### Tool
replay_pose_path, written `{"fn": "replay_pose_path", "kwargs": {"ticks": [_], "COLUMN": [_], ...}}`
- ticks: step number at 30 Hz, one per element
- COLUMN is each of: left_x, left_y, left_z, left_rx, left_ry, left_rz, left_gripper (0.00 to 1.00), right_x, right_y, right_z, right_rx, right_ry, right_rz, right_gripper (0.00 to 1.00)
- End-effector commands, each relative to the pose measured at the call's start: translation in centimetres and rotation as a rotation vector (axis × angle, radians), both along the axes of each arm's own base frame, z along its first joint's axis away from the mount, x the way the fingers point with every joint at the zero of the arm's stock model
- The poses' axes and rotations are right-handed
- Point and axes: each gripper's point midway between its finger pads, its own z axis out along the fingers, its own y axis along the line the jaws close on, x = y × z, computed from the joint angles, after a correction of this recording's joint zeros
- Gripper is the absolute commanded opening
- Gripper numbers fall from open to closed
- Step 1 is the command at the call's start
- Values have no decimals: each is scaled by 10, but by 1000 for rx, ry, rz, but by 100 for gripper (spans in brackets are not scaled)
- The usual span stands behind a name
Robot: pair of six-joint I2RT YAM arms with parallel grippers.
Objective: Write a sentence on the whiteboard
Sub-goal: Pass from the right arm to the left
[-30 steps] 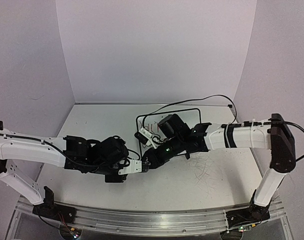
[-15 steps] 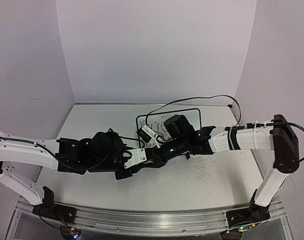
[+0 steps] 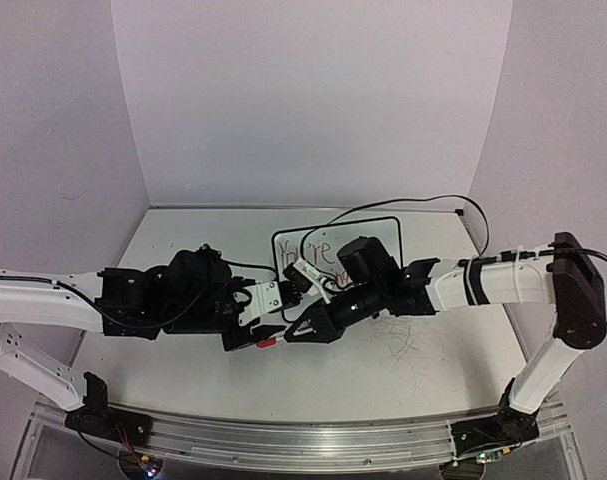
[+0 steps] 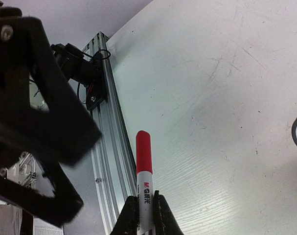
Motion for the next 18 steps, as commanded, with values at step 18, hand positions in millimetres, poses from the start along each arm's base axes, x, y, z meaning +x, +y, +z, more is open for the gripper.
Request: {"fn": "replay_pose_path", "kwargs": {"ticks": [18], "left_x": [4], "left_y": [-19], "left_z": [-9], "left_rx": [19], "left_ry": [156], "left_rz": [-112], "left_gripper": [38], "right_x": [4], "right_y": [-2], "right_z": [59], "right_rx": [127], "right_ry": [-94], "right_rz": [8], "right_gripper": [0]}}
